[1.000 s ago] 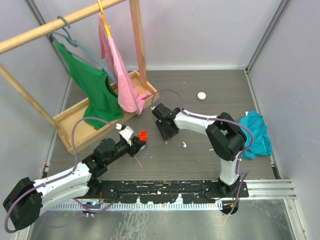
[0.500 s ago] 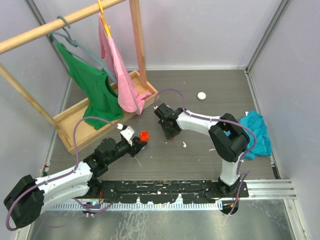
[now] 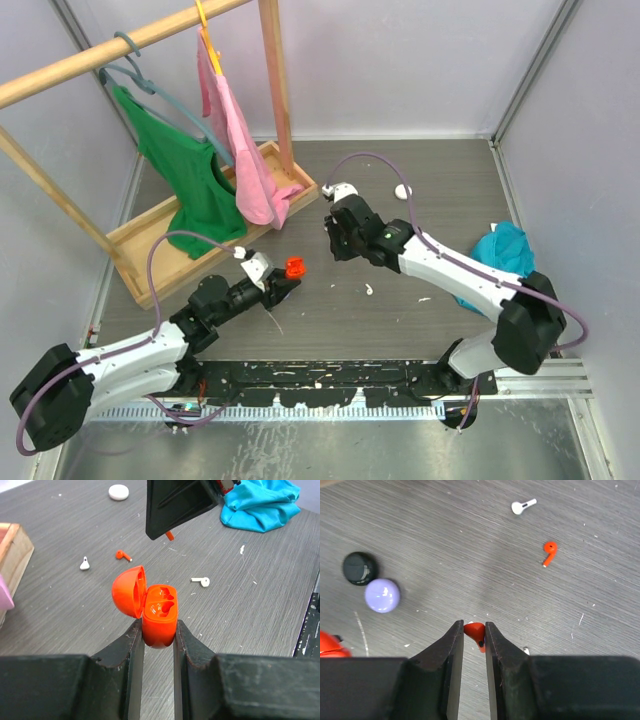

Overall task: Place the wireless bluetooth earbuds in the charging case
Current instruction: Pick up the earbud from the center of the board, then place the earbud in the charging case.

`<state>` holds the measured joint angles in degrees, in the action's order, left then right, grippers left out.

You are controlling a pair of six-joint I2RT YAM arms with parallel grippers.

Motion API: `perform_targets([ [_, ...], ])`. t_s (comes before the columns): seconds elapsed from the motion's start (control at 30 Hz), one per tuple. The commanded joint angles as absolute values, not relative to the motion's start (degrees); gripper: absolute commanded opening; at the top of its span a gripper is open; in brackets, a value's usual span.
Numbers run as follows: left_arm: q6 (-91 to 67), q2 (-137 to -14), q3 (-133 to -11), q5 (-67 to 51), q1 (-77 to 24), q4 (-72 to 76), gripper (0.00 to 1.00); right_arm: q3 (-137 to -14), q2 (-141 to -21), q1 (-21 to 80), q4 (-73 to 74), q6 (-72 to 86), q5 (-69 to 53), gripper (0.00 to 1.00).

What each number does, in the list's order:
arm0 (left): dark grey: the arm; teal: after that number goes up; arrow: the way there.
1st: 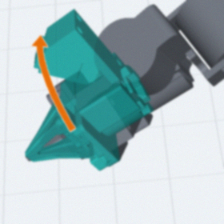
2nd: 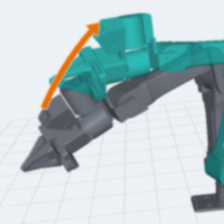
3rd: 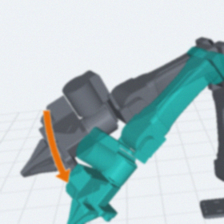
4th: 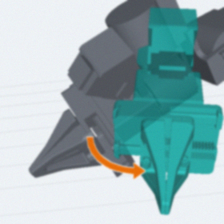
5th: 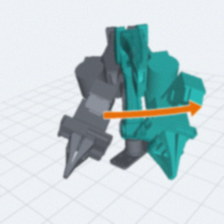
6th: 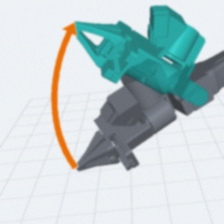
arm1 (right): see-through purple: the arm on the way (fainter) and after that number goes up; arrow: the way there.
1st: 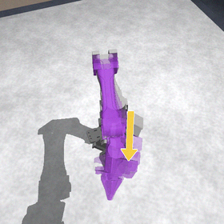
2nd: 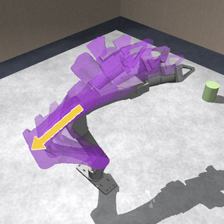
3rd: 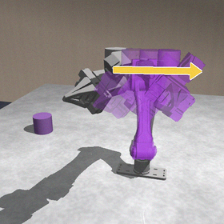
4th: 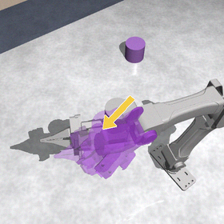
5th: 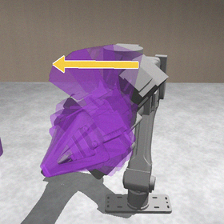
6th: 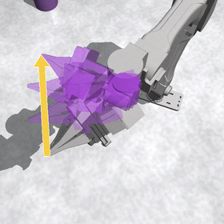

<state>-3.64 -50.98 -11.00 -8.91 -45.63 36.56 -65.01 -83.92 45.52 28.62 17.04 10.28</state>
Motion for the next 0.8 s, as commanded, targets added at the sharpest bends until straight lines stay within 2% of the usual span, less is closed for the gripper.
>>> perform_targets([
  [0.0,-0.1,-51.0,-12.1,-12.0,-45.4,44.7,0.00,-63.6,-78.0,47.6,23.1,18.6,11.9,0.23],
  [0.3,2.6,-53.8,-13.7,-17.0,-45.4,51.1,0.00,-57.6,-65.9,51.7,13.1,18.7,12.9,0.23],
  [0.77,2.7,-54.5,-16.4,-19.3,-45.4,54.2,0.00,-47.3,-54.8,55.3,-4.4,17.5,2.5,0.23],
])
